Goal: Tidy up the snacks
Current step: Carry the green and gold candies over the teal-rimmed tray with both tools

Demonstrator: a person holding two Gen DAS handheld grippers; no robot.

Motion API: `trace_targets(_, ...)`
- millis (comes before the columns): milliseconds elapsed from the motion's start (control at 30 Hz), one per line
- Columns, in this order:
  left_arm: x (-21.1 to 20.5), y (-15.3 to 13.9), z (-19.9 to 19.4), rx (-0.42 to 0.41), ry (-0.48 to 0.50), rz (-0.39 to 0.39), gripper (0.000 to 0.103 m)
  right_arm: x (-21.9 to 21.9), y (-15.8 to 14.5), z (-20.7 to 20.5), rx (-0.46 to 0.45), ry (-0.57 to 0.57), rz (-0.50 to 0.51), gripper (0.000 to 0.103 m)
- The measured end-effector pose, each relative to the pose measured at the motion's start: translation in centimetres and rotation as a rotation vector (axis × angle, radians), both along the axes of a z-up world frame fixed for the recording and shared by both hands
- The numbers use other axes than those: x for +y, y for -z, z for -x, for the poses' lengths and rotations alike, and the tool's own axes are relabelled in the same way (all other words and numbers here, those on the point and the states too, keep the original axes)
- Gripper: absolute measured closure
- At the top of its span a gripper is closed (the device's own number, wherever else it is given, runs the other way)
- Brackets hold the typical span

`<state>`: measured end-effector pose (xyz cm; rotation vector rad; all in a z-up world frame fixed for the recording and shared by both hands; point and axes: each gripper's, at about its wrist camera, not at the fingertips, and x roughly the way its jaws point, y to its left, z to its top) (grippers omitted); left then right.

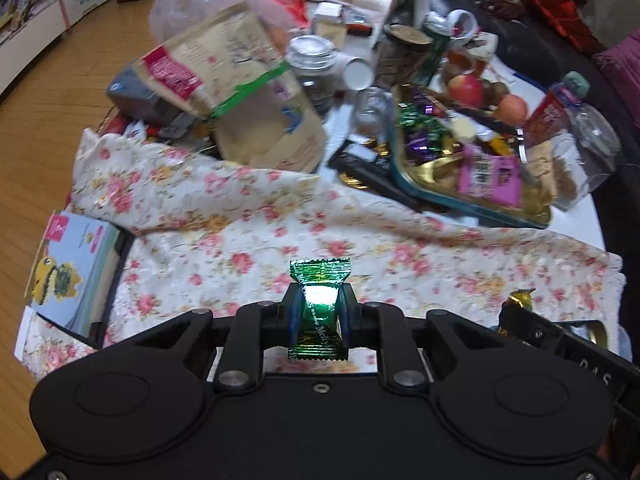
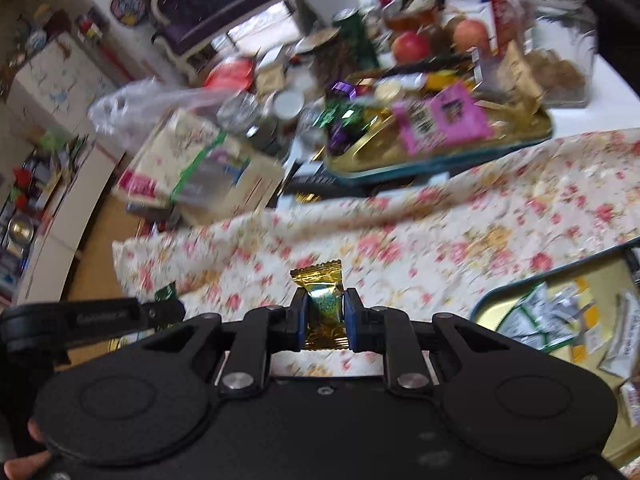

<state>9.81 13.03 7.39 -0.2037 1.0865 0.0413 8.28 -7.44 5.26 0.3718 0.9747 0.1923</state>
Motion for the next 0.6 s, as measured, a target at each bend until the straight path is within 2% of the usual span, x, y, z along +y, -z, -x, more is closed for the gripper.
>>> trace_targets(233,-6.0,-0.2,-0.2,0.014,0.094,0.027,0.078,-6.5,-2.0,1.5,-0.064,0.153,0.023,0.083)
trace_targets(367,-9.9,-0.1,0.5,0.024,0.187,0.039,0.078,-9.9,-2.8,2.5,-0.084,0.236,0.024,0.083)
trace_targets(500,-13.7,0.6,1.3,0.036,0.277,0.02,0.078,-13.3,-3.3,3.4,-0.09,0.332,0.033,0.083)
trace_targets(600,-16.0,1.6,1.8,0.076,0.334,0.015,0.078,-15.8,-3.2,4.0,-0.077,0.409,0.04,0.083)
